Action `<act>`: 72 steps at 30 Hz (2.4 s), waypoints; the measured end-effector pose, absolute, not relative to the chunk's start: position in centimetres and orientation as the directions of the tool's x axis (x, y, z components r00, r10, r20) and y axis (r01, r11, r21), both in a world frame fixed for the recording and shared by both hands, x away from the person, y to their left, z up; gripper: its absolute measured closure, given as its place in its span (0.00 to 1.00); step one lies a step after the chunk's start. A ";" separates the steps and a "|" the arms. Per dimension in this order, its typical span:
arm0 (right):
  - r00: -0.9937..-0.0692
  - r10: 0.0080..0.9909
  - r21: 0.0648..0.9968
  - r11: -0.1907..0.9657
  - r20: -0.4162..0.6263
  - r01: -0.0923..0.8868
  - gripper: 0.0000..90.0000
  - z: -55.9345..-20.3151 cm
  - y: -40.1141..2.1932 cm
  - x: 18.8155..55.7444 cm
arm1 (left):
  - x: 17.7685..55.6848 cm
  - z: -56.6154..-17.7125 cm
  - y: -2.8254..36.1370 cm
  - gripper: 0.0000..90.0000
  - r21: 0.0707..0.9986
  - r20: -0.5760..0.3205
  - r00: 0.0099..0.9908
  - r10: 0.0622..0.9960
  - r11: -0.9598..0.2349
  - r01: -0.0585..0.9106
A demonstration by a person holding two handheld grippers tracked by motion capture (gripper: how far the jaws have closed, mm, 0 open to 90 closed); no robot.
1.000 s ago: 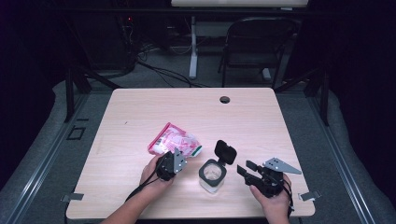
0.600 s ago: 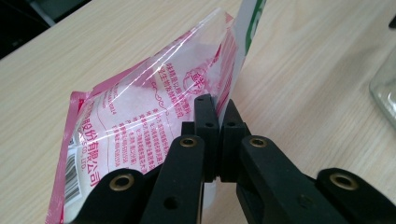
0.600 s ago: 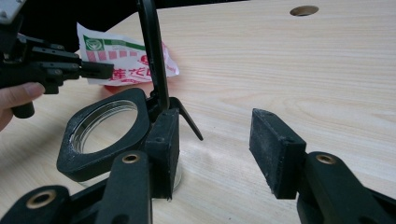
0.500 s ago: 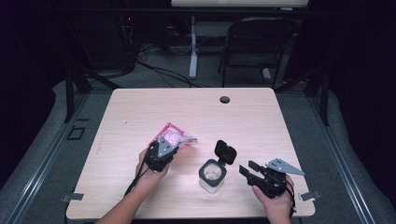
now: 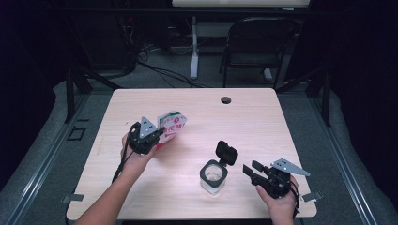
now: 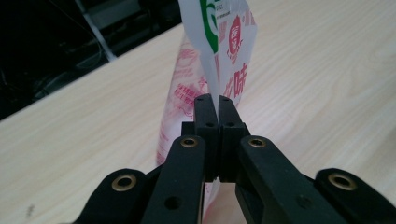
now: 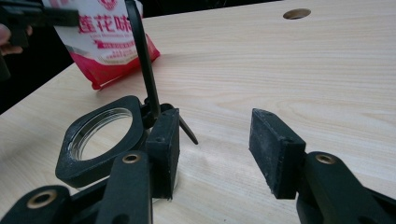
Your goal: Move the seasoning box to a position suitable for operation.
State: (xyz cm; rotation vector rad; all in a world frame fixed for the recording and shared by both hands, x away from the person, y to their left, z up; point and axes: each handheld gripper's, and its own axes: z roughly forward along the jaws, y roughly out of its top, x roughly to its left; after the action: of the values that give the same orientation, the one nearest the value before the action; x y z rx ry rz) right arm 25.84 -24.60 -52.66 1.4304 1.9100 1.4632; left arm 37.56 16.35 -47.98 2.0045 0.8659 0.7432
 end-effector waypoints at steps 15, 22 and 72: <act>-0.424 0.854 0.859 -0.053 0.303 0.509 0.59 -52.8 -24.9 26.0 | 36.4 -44.5 16.5 1.00 0.868 0.193 0.623 0.758 -0.428 0.251; -0.428 0.849 0.860 -0.059 0.310 0.507 0.59 -52.8 -24.7 26.0 | 35.2 -44.0 15.0 1.00 0.874 0.189 0.674 0.714 -0.436 0.216; -0.488 0.841 0.904 -0.004 0.234 0.427 0.60 -50.4 -23.7 24.8 | 30.0 -50.5 14.0 0.99 0.884 0.041 0.785 0.618 -0.389 0.260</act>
State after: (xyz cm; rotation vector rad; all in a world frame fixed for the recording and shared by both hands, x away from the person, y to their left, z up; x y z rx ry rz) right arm 24.84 -23.73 -50.38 1.3099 1.9015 1.4938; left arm 30.01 13.99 -50.54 1.9800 0.6581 0.4518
